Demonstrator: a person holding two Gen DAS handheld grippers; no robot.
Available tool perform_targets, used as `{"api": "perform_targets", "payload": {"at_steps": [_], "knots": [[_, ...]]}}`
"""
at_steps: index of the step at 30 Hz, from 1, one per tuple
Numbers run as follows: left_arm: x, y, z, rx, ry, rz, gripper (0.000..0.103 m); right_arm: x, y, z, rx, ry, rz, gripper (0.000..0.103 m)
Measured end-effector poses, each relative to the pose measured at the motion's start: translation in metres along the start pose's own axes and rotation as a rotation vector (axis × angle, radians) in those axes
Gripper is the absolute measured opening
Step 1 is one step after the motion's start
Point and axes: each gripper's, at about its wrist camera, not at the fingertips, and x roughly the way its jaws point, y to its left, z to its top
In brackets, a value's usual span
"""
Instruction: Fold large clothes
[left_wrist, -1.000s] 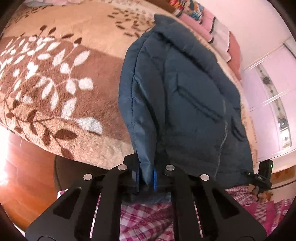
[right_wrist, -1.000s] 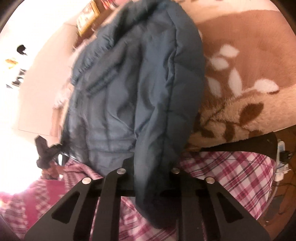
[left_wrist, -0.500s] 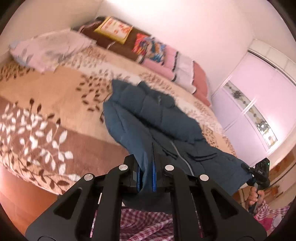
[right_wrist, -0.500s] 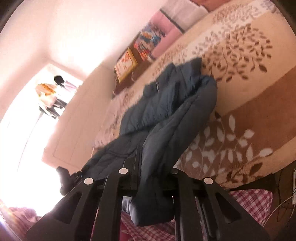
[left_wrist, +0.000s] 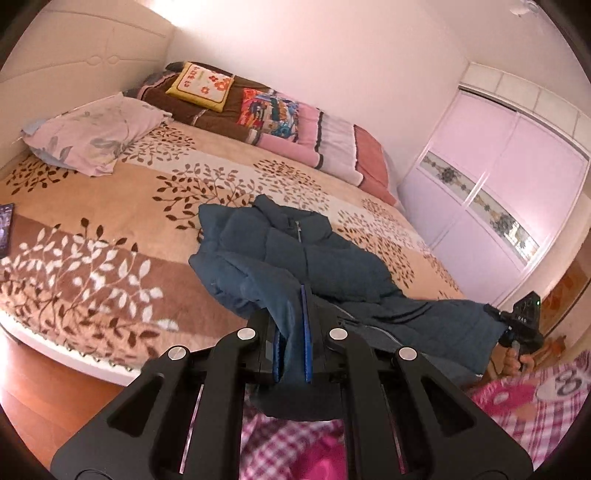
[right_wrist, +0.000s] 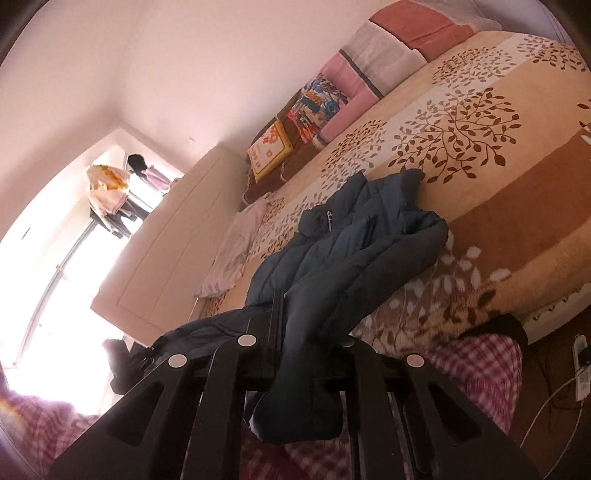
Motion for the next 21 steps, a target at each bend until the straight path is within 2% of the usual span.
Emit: {"api": "perform_targets", "payload": {"at_steps": [5,9,14,21], "knots": [[-0.022,0.0,-0.008,-0.004,0.001,-0.006,0.009,-0.018,0.016,-0.018,-0.014,-0.003,0.016,0.012],[-0.018,0.003,0.002,-0.038,-0.017,-0.017,0.009,-0.017,0.016,-0.017,-0.01,-0.008,0.029,0.012],[0.002,0.004,0.024,-0.075,-0.031,-0.033,0.009,-0.002,0.008,0.009,0.04,-0.012,0.047,0.012],[0.045,0.01,0.069,-0.113,-0.028,-0.036,0.01,0.037,-0.011,0.066,0.141,-0.002,0.069,0.012]]}}
